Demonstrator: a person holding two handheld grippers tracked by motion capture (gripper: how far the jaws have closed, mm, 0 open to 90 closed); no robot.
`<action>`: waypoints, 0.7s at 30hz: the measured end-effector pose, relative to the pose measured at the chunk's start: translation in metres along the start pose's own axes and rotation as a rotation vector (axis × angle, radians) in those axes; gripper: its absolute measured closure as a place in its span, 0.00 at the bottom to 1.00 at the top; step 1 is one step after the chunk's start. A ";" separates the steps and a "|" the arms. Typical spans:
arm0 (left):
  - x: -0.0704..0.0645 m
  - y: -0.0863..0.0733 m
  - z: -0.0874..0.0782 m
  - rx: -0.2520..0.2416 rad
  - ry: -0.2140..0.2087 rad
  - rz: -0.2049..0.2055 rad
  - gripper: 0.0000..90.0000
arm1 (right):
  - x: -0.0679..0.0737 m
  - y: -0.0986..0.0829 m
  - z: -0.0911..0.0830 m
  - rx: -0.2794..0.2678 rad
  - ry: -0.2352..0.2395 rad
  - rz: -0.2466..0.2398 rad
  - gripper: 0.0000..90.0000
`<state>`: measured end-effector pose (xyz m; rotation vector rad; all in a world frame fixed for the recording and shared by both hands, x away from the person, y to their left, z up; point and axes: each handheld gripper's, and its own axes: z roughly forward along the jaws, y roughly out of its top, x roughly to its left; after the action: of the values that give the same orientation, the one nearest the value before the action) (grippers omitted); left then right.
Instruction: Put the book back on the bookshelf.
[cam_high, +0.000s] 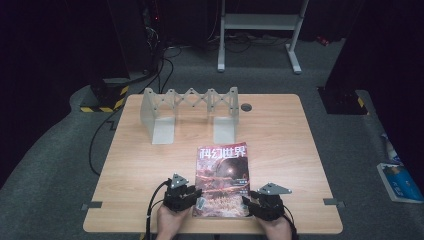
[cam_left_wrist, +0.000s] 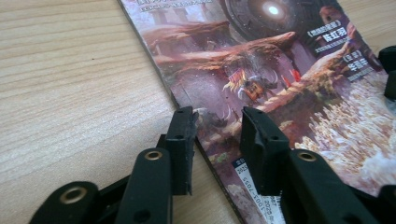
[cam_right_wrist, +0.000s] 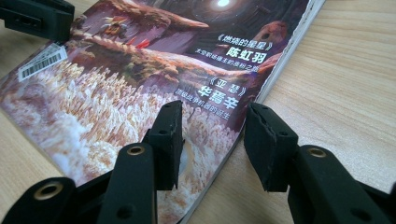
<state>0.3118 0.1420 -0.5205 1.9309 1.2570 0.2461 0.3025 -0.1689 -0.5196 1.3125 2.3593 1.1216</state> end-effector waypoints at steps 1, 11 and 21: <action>0.000 0.000 0.001 -0.006 -0.015 -0.012 0.66 | -0.002 0.000 0.000 -0.002 0.011 -0.010 0.64; 0.012 0.014 0.013 -0.039 0.040 -0.047 0.49 | -0.019 -0.008 -0.003 -0.135 0.009 0.075 0.56; 0.012 0.017 0.026 -0.101 0.126 0.024 0.44 | -0.038 0.013 0.002 -0.129 -0.043 0.081 0.53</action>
<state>0.3436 0.1351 -0.5283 1.8687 1.2775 0.4413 0.3335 -0.1940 -0.5185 1.3827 2.1823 1.2332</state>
